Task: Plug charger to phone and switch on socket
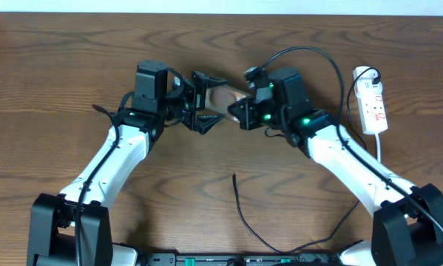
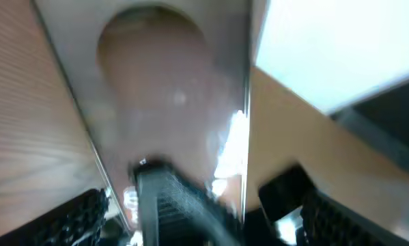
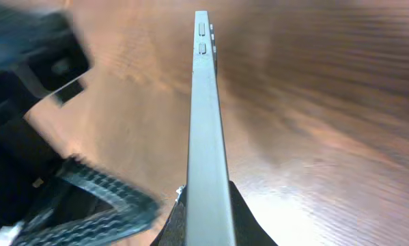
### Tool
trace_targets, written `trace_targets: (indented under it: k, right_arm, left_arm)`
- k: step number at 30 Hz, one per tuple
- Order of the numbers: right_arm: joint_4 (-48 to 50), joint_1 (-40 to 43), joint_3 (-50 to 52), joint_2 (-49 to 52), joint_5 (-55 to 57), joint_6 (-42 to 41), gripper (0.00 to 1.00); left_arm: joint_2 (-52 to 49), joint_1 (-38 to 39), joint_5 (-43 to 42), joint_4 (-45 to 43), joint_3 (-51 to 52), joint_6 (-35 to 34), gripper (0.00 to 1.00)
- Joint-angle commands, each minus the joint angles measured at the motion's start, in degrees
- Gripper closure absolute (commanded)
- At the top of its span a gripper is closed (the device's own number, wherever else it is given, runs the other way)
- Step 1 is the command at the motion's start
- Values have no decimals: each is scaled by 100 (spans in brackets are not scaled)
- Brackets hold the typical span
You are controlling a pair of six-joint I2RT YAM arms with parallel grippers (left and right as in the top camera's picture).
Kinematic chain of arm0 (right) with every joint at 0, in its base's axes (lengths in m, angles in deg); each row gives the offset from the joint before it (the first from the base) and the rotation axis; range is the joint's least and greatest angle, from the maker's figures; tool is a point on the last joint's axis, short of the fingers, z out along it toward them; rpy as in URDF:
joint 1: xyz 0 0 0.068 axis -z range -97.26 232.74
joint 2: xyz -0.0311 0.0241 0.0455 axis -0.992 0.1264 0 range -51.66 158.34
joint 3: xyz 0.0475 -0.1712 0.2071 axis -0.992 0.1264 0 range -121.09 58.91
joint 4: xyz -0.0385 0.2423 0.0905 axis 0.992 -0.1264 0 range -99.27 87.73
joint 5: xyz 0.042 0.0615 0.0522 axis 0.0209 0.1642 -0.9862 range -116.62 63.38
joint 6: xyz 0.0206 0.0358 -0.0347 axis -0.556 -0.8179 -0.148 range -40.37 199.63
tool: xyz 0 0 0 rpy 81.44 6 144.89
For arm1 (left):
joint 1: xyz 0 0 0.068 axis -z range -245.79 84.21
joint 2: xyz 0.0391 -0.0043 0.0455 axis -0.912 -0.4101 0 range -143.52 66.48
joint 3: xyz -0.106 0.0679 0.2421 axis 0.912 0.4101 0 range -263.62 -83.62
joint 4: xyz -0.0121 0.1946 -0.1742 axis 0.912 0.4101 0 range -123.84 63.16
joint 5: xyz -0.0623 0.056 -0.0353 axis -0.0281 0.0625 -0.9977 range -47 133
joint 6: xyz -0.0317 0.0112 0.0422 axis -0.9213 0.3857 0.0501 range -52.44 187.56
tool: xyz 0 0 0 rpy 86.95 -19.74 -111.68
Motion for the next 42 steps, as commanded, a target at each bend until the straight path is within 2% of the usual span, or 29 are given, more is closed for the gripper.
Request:
trace_targets:
  k: [1, 3, 4, 5, 11, 17, 26, 36, 42]
  right_arm:
    - [42, 354, -96, -20, 107, -796, 99]
    - [44, 634, -96, -20, 79, -1716, 99]
    - [81, 780, -96, -20, 31, -2758, 99]
    - [181, 807, -96, -20, -48, -3209, 99]
    - [866, 796, -96, -20, -525, -4221, 99]
    - [1198, 791, -96, -20, -765, -5685, 99]
    - [1252, 540, -96, -20, -798, -7307, 99]
    - [2371, 92, -96, -20, -774, -7558, 99]
    - [2538, -103, -96, -20, -726, -7656, 99]
  left_arm:
    - [129, 15, -643, -597, 0, 50, 8]
    - [129, 15, -688, -1029, 0, 50, 8]
    - [129, 4, -684, -1115, 0, 50, 8]
    - [127, -15, -684, -1115, 0, 57, 8]
    - [127, -212, -660, -1115, 0, 527, 8]
    - [125, -557, -527, -1113, 0, 1110, 8]
    - [125, -745, 216, -1113, 0, 1174, 7]
    - [125, -748, 573, -1115, 0, 1025, 8]
    - [125, -745, 848, -1119, 0, 420, 8]
